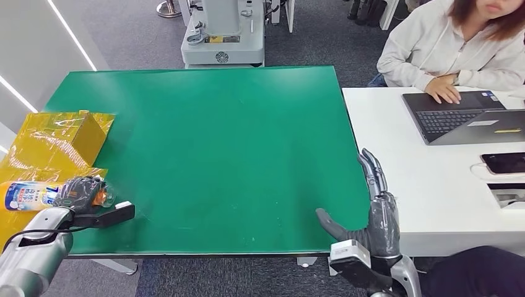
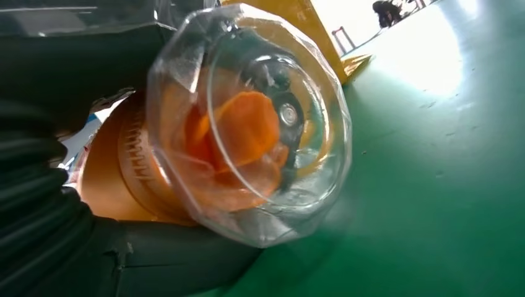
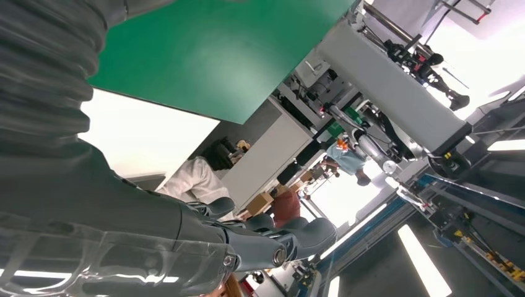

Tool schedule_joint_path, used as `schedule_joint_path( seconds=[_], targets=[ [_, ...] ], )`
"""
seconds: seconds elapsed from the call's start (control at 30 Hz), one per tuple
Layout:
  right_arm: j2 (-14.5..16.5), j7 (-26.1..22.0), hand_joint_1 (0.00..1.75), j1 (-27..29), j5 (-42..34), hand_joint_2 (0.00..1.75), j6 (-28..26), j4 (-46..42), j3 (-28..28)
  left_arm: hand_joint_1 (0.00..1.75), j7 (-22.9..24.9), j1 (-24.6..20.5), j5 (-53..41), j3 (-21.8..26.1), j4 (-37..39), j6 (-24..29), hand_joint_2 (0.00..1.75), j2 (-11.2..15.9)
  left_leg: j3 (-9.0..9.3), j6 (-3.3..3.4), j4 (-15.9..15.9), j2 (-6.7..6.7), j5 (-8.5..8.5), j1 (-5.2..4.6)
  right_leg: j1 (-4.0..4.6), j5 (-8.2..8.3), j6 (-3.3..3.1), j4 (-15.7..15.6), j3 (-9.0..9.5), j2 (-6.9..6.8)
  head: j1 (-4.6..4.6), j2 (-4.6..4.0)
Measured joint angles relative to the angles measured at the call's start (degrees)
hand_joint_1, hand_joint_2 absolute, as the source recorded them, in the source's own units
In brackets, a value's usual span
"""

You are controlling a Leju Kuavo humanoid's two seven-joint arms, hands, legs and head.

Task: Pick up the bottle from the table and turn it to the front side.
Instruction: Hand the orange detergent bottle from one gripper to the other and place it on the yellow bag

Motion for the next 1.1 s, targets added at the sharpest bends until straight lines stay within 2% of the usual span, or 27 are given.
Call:
schedule_joint_path(
  seconds=[0.03,0.27,0.4,0.5,0.73,0.87,0.97,1.1],
  targets=[
    [-0.01,-0.05,0.0,0.0,0.07,1.75,-0.04,0.05,0.27,0.0,0.03,-0.32,0.22,0.38,0.55,-0.21,1.75,-0.34,0.04,-0.01,-0.01,-0.02,0.0,0.0,0.0,-0.01,-0.01,0.0,0.05,-0.03,0.0,0.0],
    [-0.73,0.37,0.0,-0.4,0.16,1.75,-0.73,0.92,2.35,0.0,1.27,-2.54,1.05,2.67,3.22,-0.67,1.75,-2.51,0.23,-0.01,-0.03,-0.27,0.02,0.0,0.01,-0.04,-0.02,0.01,0.33,-0.36,0.0,0.0],
    [-1.4,1.4,0.0,-1.07,-0.75,1.75,-1.52,1.87,3.31,0.0,0.26,-3.05,2.5,4.0,3.8,2.81,1.75,-3.38,0.24,-0.01,-0.03,-0.3,0.06,0.0,0.0,-0.03,-0.01,0.01,0.36,-0.39,0.0,0.0],
    [-1.65,1.81,0.0,-1.33,-1.12,1.75,-2.06,2.6,3.72,0.0,-3.04,-2.87,6.07,5.87,3.99,6.35,1.75,-4.49,0.21,0.0,-0.02,-0.32,0.09,0.0,0.01,-0.01,-0.02,0.01,0.34,-0.39,0.0,0.01],
    [-1.71,2.39,0.0,-1.92,-1.63,1.75,-2.21,4.06,4.68,0.0,-15.92,-1.3,18.17,13.43,4.13,14.87,1.75,-8.1,0.13,-0.03,-0.01,-0.22,0.06,0.0,0.01,0.01,-0.05,0.0,0.19,-0.25,-0.01,0.0],
    [-1.72,1.99,0.0,-2.94,-2.45,1.75,-1.99,5.61,5.08,0.0,-23.98,1.68,31.02,16.27,0.96,18.33,1.75,-10.76,0.08,-0.04,-0.01,-0.18,0.03,0.0,0.01,-0.02,-0.04,0.0,0.12,-0.19,0.01,0.0],
    [-1.72,1.69,0.0,-3.84,-2.81,1.75,-1.92,7.06,5.45,0.0,-24.9,4.76,44.29,15.97,-5.34,17.54,1.75,-12.26,0.03,-0.04,-0.01,-0.16,0.02,0.01,0.02,-0.02,-0.04,0.0,0.05,-0.16,0.0,0.0],
    [-1.72,1.61,0.0,-5.25,-3.57,1.75,-2.2,8.78,5.78,0.0,-24.97,8.85,63.34,12.89,-17.23,13.93,1.75,-12.84,-0.01,-0.04,0.0,-0.17,0.03,0.02,0.03,-0.02,-0.04,0.0,0.02,-0.18,-0.01,0.0]
  ],
)
